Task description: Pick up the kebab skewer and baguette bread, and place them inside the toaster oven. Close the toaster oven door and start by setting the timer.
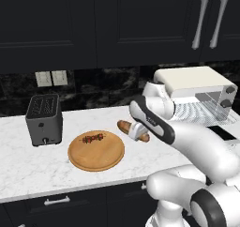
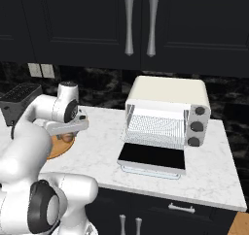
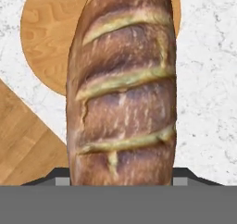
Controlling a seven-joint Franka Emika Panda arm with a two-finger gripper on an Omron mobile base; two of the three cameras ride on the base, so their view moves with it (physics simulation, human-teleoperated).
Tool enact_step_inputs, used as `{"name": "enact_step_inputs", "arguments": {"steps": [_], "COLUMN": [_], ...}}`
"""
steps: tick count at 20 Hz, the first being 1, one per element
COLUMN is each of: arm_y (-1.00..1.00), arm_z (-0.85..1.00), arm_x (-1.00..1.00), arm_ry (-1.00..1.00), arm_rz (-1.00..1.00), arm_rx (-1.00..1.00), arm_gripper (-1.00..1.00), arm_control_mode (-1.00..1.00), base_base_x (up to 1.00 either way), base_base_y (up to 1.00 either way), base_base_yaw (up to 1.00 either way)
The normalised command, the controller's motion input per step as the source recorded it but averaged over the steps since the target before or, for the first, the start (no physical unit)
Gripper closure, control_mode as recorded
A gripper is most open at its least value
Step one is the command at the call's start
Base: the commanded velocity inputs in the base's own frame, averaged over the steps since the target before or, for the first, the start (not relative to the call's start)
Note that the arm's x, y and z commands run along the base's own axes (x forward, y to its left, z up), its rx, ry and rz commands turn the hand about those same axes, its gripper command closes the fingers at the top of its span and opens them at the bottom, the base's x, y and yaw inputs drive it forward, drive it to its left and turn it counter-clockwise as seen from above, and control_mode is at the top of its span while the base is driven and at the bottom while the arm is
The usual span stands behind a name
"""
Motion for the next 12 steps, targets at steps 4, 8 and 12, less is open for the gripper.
{"name": "enact_step_inputs", "arguments": {"steps": [4,8,12], "arm_y": [-1.0,-1.0,-1.0], "arm_z": [0.51,0.2,0.08], "arm_x": [-0.02,-0.11,-0.01], "arm_ry": [0.14,0.16,0.12], "arm_rz": [-0.26,-0.31,-0.3], "arm_rx": [0.0,-0.02,-0.08], "arm_gripper": [1.0,1.0,1.0], "arm_control_mode": [-1.0,-1.0,-1.0], "base_base_x": [0.0,0.0,0.0], "base_base_y": [0.0,0.0,0.0], "base_base_yaw": [0.0,0.0,0.0]}}
